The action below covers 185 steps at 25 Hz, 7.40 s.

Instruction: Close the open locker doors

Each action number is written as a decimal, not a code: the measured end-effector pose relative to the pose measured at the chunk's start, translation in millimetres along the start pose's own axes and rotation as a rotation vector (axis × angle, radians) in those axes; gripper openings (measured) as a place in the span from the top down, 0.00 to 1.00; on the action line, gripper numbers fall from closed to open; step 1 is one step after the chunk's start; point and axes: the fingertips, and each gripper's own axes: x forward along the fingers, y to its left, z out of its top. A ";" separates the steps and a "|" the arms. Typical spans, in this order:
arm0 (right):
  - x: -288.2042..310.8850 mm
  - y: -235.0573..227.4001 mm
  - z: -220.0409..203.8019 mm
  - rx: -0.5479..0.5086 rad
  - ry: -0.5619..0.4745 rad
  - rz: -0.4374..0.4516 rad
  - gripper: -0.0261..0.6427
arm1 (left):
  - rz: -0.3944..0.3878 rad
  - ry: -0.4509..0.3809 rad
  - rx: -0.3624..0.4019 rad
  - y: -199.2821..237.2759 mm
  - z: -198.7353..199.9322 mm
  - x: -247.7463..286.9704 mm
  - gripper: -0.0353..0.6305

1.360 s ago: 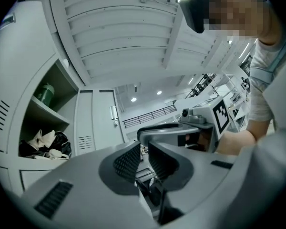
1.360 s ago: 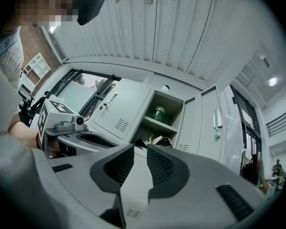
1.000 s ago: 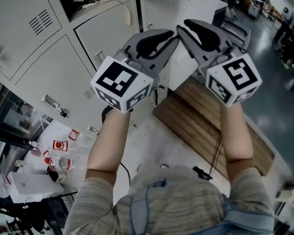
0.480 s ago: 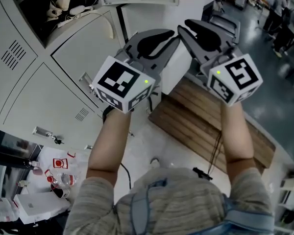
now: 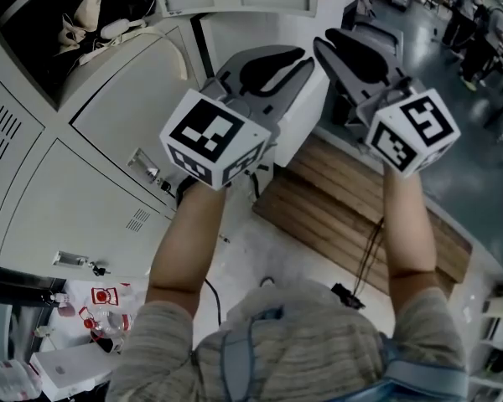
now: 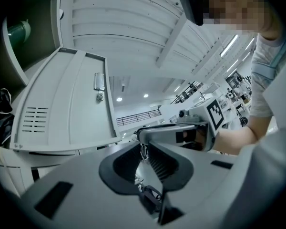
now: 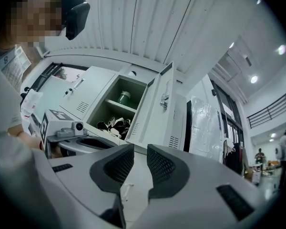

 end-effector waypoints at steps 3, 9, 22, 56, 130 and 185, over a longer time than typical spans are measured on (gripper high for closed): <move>3.7 -9.0 -2.9 0.003 0.002 0.004 0.83 | 0.001 0.006 0.000 3.9 -3.4 6.3 0.88; 12.7 -34.3 -9.2 0.044 -0.016 0.067 0.83 | 0.056 0.026 0.007 15.0 -9.3 23.2 0.88; 38.5 -58.1 -20.8 0.164 -0.046 0.300 0.83 | 0.212 0.074 0.003 31.5 -22.1 42.8 0.88; 15.6 35.0 15.9 0.135 -0.178 0.690 0.83 | 0.417 0.094 0.052 16.9 -0.7 -26.3 0.88; 183.5 291.4 65.9 0.065 -0.176 0.722 0.83 | 0.572 0.192 0.051 94.6 -4.9 -284.3 0.88; 103.5 251.7 34.2 0.116 -0.159 0.723 0.83 | 0.587 0.182 0.012 27.3 -8.2 -243.8 0.88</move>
